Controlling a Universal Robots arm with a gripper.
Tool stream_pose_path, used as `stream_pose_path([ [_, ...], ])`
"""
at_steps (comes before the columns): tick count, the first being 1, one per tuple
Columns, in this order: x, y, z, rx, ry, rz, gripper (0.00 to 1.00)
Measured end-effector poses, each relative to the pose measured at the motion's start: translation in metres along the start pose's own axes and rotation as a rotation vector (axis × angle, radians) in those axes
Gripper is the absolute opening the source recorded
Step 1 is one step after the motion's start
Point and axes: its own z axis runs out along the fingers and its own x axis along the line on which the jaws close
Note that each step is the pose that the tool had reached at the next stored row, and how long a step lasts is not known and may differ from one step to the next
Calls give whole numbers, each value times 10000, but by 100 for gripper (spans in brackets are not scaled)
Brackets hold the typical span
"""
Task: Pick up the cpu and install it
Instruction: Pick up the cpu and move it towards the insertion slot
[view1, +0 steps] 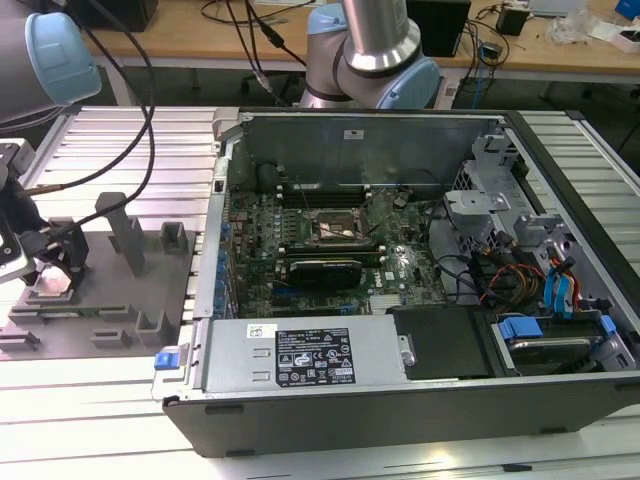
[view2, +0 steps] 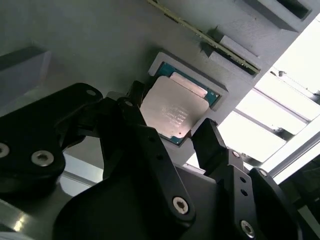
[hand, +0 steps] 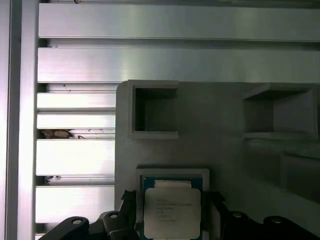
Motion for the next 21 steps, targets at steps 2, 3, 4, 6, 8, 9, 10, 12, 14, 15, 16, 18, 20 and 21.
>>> stream_pose_path([
  [2,0,0,1,3,-1,0,66],
  [3,0,0,1,4,0,0,66],
  [4,0,1,1,4,-1,0,66],
  [6,0,0,4,4,-2,0,66],
  [8,1,0,8,5,-1,1,66],
  [9,2,0,11,5,-1,1,66],
  [10,2,0,15,5,-2,1,66],
  [12,3,0,17,6,0,0,66],
  [14,9,0,22,4,-3,1,66],
  [15,10,0,22,5,-2,1,66],
  [16,11,0,22,6,-1,0,66],
  [18,10,0,19,5,-1,0,66],
  [20,10,0,19,5,-2,1,66],
  [21,10,0,19,5,-1,0,66],
])
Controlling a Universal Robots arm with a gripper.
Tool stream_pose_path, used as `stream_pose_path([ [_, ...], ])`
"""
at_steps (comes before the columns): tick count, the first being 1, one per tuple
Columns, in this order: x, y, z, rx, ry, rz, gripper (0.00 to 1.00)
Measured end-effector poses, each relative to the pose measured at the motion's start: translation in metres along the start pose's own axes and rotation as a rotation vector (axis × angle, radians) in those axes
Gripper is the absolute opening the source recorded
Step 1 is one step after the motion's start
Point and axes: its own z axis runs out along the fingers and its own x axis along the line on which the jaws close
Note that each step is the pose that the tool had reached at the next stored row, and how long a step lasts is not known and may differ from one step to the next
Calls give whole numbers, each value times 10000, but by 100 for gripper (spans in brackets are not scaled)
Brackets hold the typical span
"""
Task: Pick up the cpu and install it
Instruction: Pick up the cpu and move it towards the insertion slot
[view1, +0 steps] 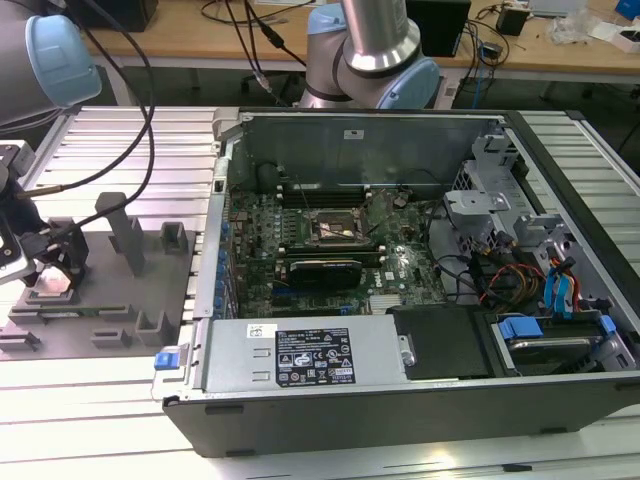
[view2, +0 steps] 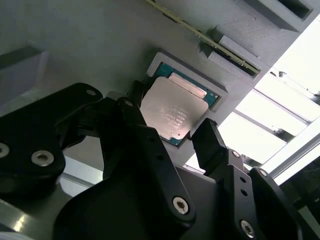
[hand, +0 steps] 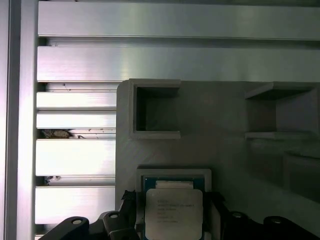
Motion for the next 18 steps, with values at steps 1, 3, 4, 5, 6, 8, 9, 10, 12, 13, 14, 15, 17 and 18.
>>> stream_pose_path([
  [1,0,0,0,0,0,1,66],
  [3,0,0,-1,-1,0,0,66],
  [4,0,0,-1,-3,1,1,66],
  [5,0,0,-1,-5,1,1,66],
  [6,0,0,-1,-9,1,2,66],
  [8,0,0,-1,-10,39,2,66],
  [9,1,0,-1,-9,49,3,66],
  [10,0,0,-1,-10,60,4,66],
  [12,0,0,-1,-11,76,4,66],
  [13,-3,0,-1,-12,81,4,66],
  [14,-3,0,0,-12,84,4,66],
  [15,-3,0,0,-12,85,4,66],
  [17,-3,0,0,-12,85,4,66],
  [18,-4,0,1,-13,96,5,66],
])
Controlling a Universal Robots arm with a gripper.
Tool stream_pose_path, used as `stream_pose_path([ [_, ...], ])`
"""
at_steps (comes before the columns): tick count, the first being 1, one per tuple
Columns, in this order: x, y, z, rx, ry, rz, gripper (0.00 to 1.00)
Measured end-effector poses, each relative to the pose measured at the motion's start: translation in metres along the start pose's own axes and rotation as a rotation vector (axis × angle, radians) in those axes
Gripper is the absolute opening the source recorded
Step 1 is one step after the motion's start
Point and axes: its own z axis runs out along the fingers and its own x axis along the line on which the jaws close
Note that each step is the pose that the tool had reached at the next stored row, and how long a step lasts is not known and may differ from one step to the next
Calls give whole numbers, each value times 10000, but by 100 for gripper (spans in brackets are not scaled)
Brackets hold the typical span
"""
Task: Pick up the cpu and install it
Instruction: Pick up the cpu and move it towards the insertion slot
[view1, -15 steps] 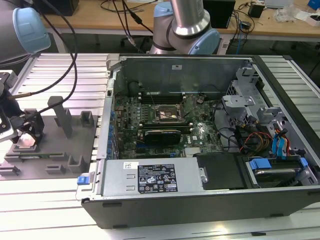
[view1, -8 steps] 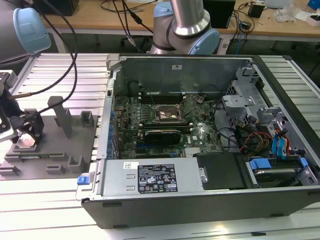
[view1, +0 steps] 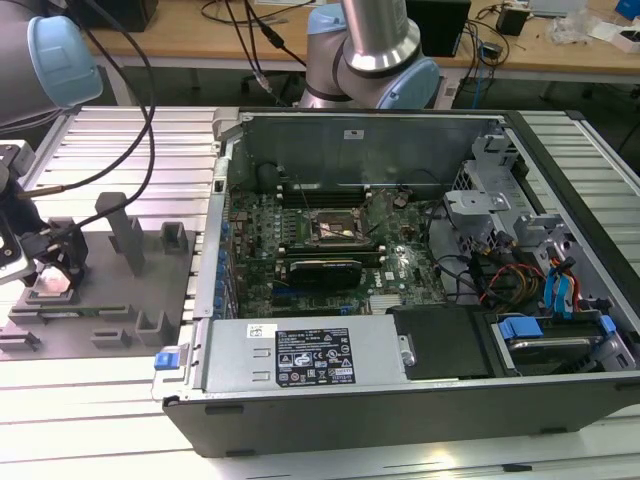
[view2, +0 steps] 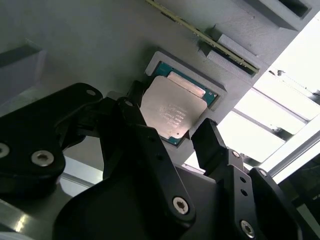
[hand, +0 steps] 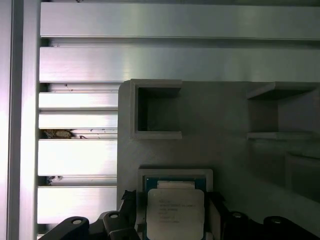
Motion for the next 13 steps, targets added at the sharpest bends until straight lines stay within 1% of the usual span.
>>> stream_pose_path([
  [3,0,0,0,1,15,0,66],
  [10,0,-1,0,2,13,17,66],
  [13,0,0,-14,1,12,26,66],
])
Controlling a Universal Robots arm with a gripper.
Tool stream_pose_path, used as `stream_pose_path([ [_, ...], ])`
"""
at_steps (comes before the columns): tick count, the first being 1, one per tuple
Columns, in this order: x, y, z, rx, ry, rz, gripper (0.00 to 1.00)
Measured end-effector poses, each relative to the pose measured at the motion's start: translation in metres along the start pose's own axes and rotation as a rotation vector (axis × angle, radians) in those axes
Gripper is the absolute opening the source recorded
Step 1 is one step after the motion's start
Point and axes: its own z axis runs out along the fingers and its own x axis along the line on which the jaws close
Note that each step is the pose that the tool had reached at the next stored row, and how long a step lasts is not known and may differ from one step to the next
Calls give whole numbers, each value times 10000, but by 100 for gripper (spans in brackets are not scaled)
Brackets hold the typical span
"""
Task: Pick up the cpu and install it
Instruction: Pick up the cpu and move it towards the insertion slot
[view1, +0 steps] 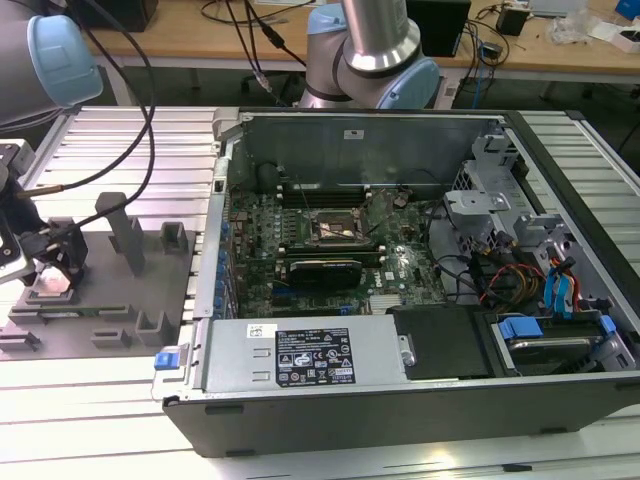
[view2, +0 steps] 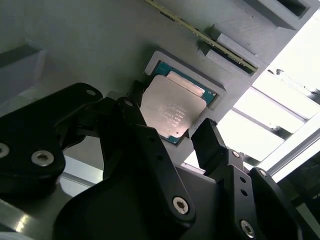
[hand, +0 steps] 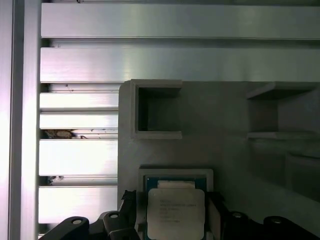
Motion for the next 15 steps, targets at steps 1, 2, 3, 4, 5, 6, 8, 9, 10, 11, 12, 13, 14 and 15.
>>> stream_pose_path([
  [1,0,0,0,-1,-1,4,66],
  [2,0,0,1,1,1,17,66],
  [3,0,-1,3,3,2,47,66],
  [4,0,-1,4,4,1,72,66],
  [5,0,-1,5,3,-2,88,66],
  [6,0,-1,5,3,-3,105,66],
  [8,1,-3,7,2,-5,119,66],
  [9,0,-4,7,2,-6,124,66],
  [10,0,-6,7,2,-6,131,66],
  [11,-3,-8,7,3,-5,149,66],
  [12,-7,-10,7,4,-4,177,66],
  [13,-11,-13,8,5,-4,199,66],
  [14,-16,-14,8,6,-3,248,66],
  [15,-17,-14,8,6,-4,256,66],
])
